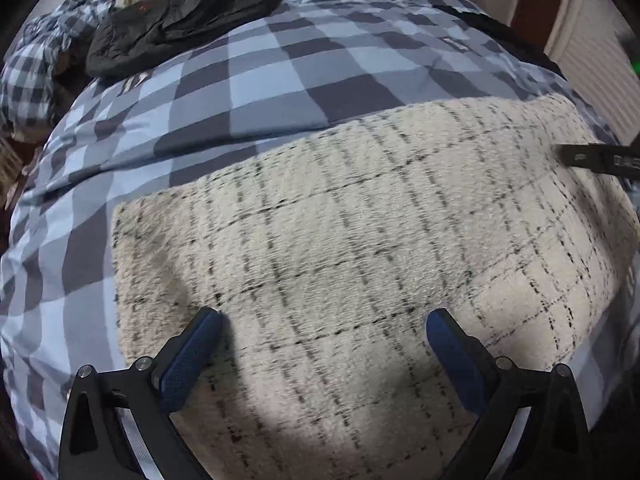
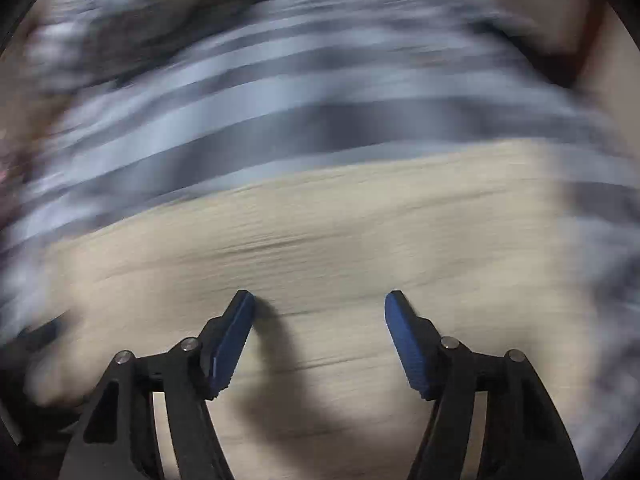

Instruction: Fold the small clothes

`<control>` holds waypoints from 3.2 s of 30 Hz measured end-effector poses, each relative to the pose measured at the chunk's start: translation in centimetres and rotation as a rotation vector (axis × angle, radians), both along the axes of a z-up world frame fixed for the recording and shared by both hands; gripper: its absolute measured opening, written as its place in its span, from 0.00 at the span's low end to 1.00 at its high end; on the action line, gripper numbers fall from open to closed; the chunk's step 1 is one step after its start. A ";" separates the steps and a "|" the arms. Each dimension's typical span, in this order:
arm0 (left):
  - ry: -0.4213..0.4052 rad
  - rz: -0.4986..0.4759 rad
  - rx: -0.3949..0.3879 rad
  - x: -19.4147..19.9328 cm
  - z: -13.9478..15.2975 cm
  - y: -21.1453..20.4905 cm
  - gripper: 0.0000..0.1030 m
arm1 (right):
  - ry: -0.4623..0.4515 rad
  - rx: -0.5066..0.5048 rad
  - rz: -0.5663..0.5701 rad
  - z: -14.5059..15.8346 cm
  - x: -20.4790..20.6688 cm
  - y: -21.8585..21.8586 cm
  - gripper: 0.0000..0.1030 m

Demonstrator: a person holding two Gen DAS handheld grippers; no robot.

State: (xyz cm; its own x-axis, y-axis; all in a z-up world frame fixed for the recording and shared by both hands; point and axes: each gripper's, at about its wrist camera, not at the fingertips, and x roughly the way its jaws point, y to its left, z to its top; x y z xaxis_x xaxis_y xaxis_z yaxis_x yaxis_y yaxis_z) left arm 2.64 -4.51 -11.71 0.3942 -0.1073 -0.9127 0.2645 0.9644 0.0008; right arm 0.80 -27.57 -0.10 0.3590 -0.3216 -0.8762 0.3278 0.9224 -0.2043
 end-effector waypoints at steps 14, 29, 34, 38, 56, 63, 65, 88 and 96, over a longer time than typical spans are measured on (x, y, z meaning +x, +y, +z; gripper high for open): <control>0.025 0.081 0.018 0.5 0.2 2.7 1.00 | -0.043 0.882 -0.835 -5.1 -13.8 -16.2 0.66; 0.062 0.104 -0.024 1.1 -0.1 3.1 1.00 | -0.192 0.972 -0.827 -6.0 -11.8 -17.1 0.76; 0.062 0.105 -0.020 1.1 -0.1 3.0 1.00 | -0.194 0.877 -0.745 -4.7 -8.9 -16.8 0.76; 0.062 0.114 -0.027 1.0 -0.2 3.1 1.00 | -0.253 0.681 -0.564 -1.0 -8.2 -14.6 0.14; 0.075 0.247 -0.078 1.1 3.1 8.3 1.00 | -0.458 -0.229 0.643 3.1 -8.4 16.1 0.10; -0.126 0.652 0.048 -1.6 7.5 20.7 1.00 | -0.132 -0.177 0.879 -7.7 -5.7 22.4 0.12; -0.150 0.684 -0.051 -2.2 8.4 21.7 1.00 | -0.115 -0.276 0.938 -9.8 -6.1 22.9 0.15; -0.084 0.406 -0.331 0.0 6.6 14.8 1.00 | -0.030 -0.222 0.766 -3.7 -7.5 13.4 0.94; -0.087 0.378 -0.373 -1.0 6.7 14.0 1.00 | 0.028 -0.324 0.716 -5.1 -7.3 13.5 0.46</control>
